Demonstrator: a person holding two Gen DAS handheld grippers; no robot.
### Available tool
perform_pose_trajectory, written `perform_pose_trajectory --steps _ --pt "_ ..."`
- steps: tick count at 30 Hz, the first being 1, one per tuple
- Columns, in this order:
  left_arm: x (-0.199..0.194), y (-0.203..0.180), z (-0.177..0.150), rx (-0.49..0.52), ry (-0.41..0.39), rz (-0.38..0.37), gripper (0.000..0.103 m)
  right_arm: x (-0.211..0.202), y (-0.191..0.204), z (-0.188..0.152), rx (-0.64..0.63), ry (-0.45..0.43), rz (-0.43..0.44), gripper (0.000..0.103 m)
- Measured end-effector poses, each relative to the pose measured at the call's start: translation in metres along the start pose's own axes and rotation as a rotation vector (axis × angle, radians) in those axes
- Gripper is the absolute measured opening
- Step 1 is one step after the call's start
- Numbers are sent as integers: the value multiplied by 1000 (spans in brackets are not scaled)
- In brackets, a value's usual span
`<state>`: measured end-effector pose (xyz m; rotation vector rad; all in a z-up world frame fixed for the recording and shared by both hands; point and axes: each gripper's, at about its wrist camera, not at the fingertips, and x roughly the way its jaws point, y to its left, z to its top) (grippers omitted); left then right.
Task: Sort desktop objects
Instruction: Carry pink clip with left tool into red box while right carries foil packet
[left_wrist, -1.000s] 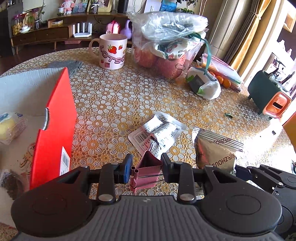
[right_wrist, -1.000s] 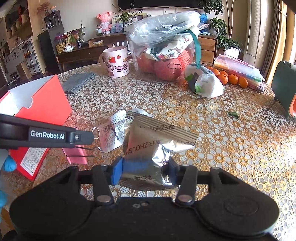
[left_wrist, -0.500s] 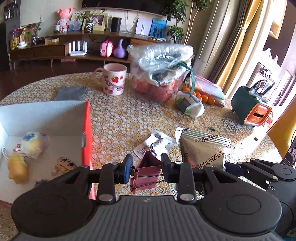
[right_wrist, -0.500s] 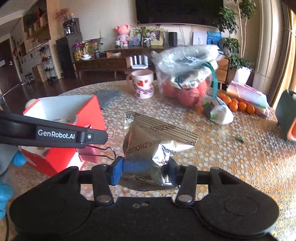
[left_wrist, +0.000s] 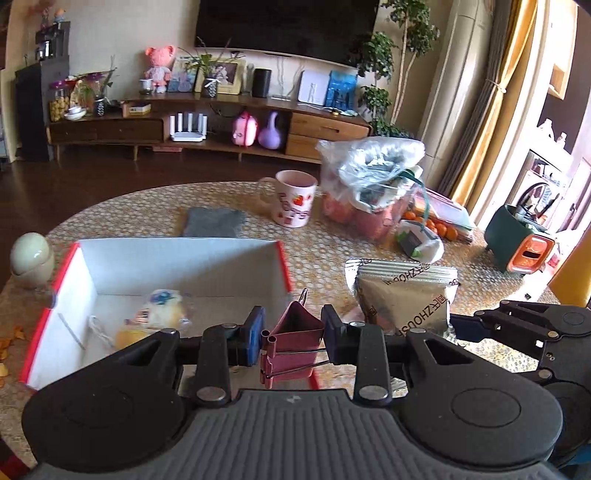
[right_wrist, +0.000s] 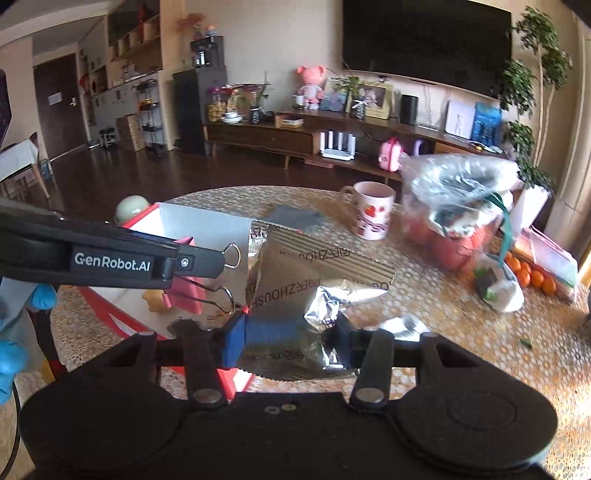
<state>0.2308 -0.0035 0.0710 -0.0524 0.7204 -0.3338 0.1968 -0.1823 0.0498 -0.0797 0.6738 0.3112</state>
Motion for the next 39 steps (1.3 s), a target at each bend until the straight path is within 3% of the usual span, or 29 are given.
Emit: perform_pose_trajectory --steps 16,39 --pt "-3 93 -1 -55 -5 136 31 43 67 26 -107 35 46 48" --pt "59 139 -25 -65 131 213 31 118 90 21 -122 165 44 48"
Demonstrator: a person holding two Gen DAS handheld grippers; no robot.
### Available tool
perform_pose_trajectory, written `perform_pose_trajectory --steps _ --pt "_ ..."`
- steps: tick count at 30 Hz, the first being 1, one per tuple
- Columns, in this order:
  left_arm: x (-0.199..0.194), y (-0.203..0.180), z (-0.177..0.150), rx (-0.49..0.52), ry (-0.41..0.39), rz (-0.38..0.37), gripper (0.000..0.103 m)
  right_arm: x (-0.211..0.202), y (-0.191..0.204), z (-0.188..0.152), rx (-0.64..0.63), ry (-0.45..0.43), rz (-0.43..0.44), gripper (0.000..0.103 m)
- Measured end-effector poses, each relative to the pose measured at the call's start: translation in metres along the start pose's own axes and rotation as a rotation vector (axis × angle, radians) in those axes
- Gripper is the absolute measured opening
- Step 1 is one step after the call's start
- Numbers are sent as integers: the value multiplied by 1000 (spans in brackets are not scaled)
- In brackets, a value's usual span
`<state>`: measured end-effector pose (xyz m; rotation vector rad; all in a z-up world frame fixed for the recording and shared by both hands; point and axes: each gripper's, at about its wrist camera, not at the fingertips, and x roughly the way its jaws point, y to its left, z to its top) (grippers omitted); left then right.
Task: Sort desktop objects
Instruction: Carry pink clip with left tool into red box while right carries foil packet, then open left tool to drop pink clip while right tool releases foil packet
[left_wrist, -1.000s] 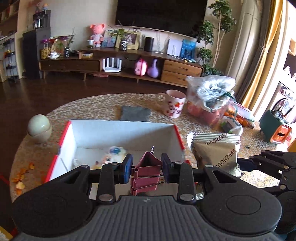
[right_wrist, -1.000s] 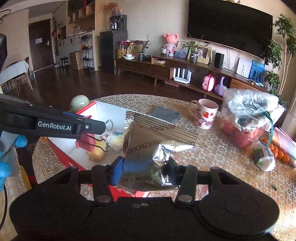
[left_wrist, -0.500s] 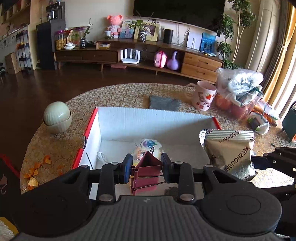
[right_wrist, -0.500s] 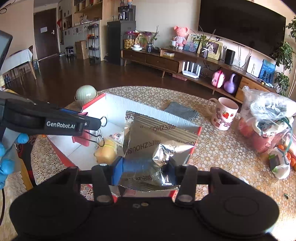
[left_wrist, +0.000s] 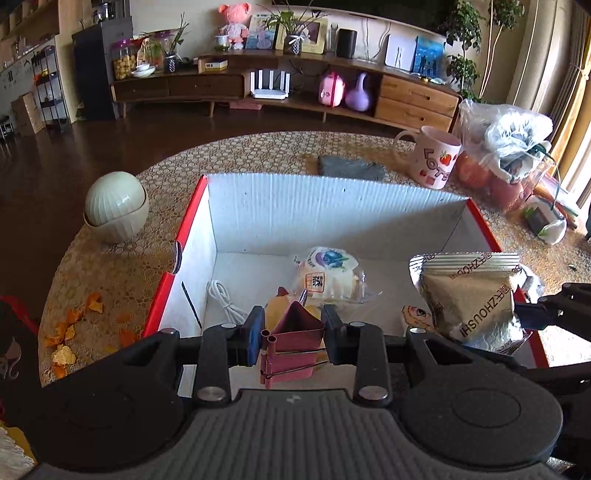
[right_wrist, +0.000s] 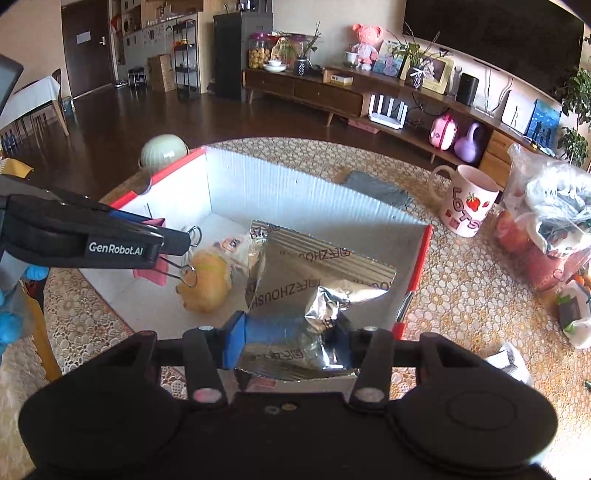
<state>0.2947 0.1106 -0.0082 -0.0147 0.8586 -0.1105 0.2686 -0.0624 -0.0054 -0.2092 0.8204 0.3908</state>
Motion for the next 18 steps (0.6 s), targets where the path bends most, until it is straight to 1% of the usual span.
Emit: perform_pose_trajectory --steps 7,13,18 --pt "17 -1 -1 11 52 8 31 7 -2 -3 2 30 -6 49" --pt "20 -3 -2 14 65 14 32 10 -1 -6 -4 54 3 51" --pt "19 -6 0 23 72 29 32 4 -2 -8 -13 34 8 53"
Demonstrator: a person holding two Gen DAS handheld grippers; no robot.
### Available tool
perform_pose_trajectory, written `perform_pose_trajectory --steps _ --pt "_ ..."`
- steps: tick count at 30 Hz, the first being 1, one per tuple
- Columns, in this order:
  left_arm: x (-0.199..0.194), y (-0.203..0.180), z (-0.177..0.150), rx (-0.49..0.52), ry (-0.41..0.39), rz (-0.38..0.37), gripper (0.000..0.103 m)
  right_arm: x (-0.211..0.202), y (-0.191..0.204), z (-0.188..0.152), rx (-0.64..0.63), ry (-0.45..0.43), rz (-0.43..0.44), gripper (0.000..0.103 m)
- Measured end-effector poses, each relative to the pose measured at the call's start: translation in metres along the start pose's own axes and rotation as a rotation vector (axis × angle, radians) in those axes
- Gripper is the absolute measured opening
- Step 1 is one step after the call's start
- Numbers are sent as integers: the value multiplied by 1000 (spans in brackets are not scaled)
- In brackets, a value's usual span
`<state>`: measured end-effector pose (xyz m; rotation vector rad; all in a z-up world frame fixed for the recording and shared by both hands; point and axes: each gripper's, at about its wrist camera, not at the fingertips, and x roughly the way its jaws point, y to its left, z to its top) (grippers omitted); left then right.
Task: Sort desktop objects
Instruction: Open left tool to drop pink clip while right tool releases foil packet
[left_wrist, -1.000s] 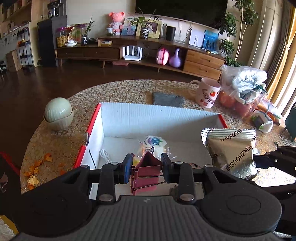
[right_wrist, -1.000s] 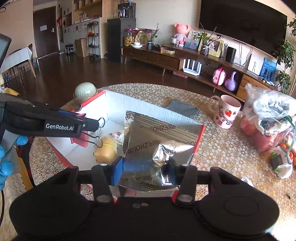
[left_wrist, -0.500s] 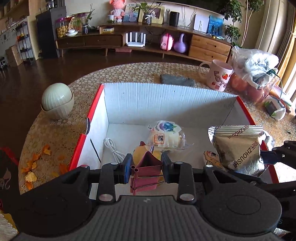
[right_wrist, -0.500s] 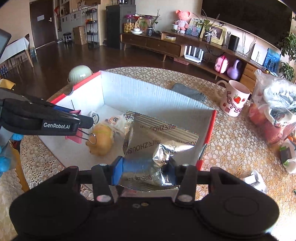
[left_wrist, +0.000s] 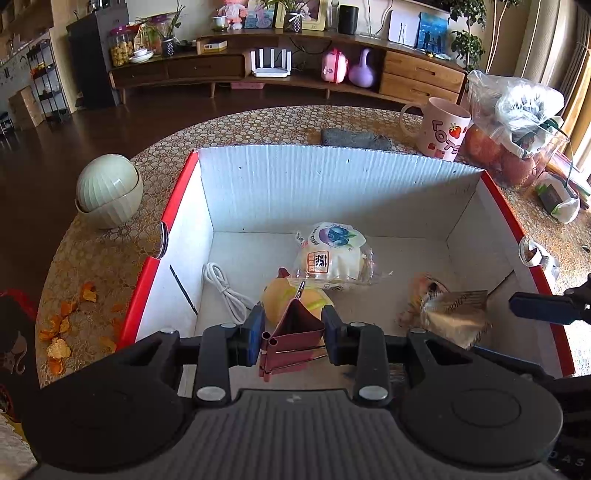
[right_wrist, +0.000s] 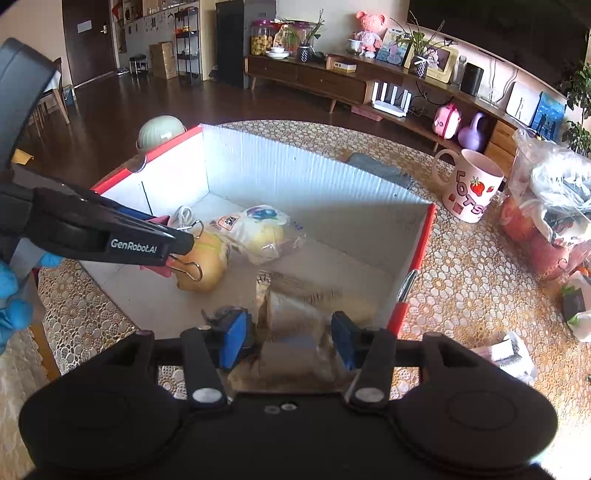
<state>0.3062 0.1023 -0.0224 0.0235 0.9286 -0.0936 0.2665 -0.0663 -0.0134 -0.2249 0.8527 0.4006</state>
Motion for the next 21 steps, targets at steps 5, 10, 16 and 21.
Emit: perform_pose_trajectory --steps 5,10,16,21 --pt "-7 -3 3 -2 -27 10 33 -12 -2 -2 7 -29 22 67" --pt "-18 -4 6 -20 -48 11 43 -24 -1 -4 -7 -50 11 67" --pt "-31 -4 3 -12 -66 10 54 -41 -4 -6 6 -84 38 78" --pt "-43 -6 -1 -13 -75 11 56 -55 -6 -8 22 -108 47 80"
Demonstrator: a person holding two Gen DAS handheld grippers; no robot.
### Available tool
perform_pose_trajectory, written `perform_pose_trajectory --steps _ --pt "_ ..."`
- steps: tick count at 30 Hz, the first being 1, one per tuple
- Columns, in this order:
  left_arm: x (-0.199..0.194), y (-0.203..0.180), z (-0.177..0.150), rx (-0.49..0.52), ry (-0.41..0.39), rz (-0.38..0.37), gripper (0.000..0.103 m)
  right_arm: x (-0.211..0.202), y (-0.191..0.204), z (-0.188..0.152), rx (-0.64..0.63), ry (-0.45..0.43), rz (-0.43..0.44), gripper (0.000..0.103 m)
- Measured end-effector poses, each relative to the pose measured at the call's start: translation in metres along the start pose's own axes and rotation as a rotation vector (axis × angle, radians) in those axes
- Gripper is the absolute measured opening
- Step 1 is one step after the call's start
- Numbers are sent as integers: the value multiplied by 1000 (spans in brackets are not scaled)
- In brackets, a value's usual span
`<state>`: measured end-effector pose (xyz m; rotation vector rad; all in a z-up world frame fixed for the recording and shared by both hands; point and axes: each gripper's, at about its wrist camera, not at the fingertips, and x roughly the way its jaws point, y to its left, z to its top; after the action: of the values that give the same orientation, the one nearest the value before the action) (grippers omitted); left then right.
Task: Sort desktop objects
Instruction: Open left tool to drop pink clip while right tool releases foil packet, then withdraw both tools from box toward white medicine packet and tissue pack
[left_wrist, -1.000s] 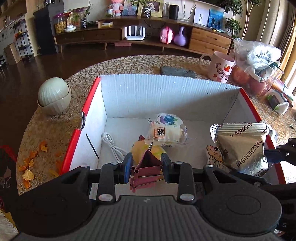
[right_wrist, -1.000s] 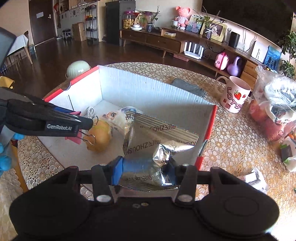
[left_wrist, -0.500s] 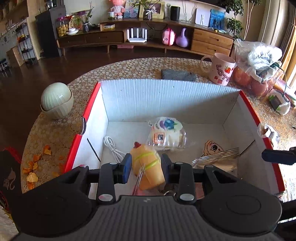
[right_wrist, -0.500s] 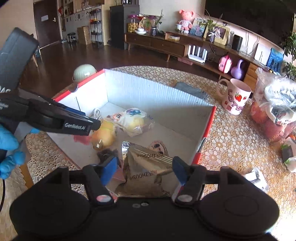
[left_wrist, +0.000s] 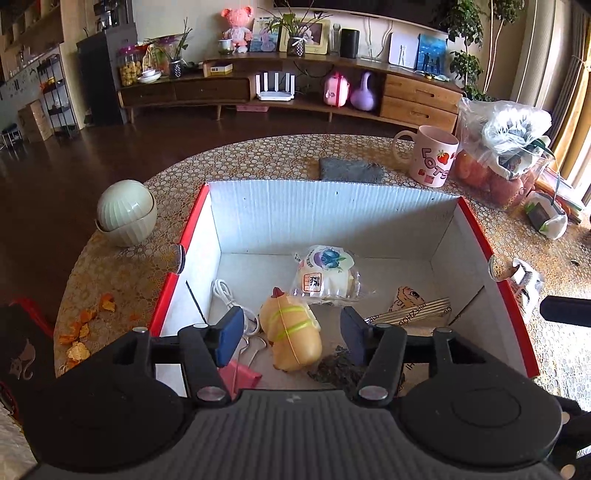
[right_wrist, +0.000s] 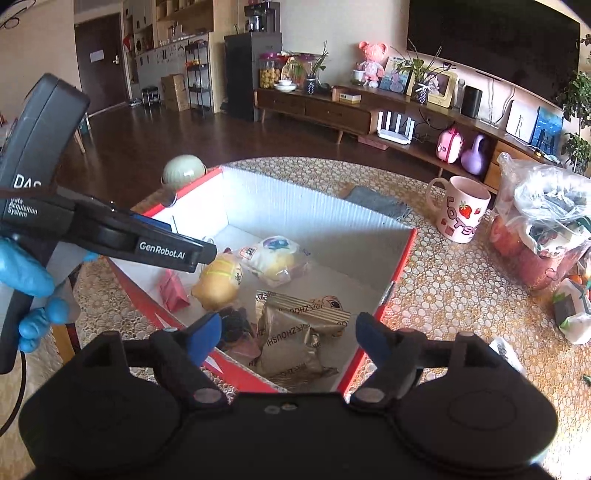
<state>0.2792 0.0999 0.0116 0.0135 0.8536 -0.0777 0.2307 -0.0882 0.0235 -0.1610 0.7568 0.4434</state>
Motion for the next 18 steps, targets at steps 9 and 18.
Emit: perform_pose_trajectory --steps 9,18 --pt "-17 -2 -12 -4 -6 15 56 -29 -2 -10 8 -37 0 85" --pt "-37 -9 -23 -13 -23 0 72 -57 -10 -22 36 -65 -10 89"
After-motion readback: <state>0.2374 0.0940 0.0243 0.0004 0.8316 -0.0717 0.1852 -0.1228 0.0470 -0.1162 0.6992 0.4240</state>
